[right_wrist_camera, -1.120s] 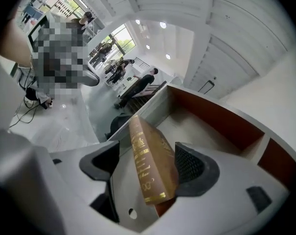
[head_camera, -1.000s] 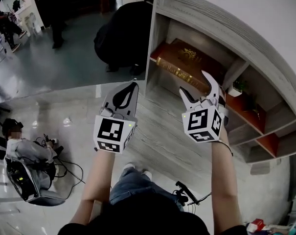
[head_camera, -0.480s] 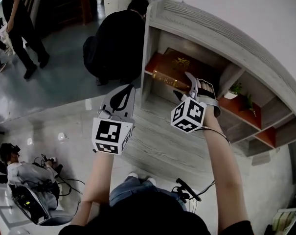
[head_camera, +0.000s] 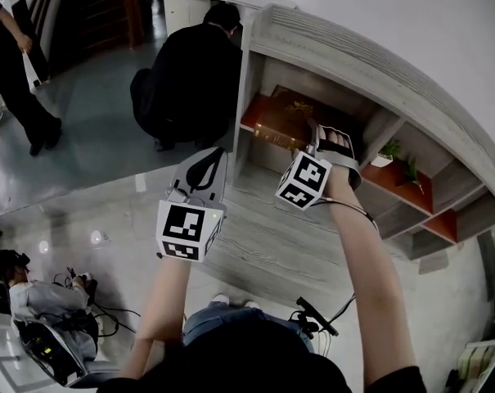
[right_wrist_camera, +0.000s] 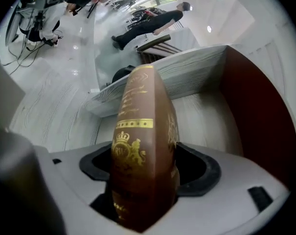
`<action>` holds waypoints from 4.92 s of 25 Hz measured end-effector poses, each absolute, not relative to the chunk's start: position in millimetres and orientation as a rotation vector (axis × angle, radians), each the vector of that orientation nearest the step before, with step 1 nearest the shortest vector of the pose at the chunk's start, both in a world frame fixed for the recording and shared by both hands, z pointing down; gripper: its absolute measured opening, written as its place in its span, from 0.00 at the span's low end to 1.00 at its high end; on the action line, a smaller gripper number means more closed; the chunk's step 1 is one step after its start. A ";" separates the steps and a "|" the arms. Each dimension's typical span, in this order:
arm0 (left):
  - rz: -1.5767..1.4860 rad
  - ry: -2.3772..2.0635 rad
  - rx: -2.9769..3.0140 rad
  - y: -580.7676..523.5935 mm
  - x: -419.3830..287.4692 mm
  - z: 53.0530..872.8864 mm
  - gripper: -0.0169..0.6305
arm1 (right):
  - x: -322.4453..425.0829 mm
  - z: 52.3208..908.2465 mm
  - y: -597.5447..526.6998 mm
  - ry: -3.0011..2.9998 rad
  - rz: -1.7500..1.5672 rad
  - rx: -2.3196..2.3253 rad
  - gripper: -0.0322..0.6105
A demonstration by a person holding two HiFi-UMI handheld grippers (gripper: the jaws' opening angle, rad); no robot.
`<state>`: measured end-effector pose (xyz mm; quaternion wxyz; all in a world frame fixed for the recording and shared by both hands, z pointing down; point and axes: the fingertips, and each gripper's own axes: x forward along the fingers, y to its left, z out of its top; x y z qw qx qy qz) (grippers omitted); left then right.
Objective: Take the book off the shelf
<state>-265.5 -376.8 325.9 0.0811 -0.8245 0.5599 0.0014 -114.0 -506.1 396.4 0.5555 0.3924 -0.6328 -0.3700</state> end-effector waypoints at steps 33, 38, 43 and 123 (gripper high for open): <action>0.049 1.658 -2.461 -367.6 -262.7 315.8 0.04 | -110.1 383.8 -450.7 -1.450 -1.088 1.003 0.46; 0.066 1.639 -2.465 -369.7 -259.0 308.9 0.04 | -109.6 365.8 -432.9 -1.526 -1.076 1.050 0.43; 0.075 1.624 -2.471 -372.3 -253.8 304.9 0.04 | -108.3 339.6 -416.4 -1.664 -1.002 1.148 0.42; 0.273 1.366 -2.480 -364.8 -164.7 244.5 0.04 | 101.9 267.3 -272.8 -2.056 -0.334 2.226 0.42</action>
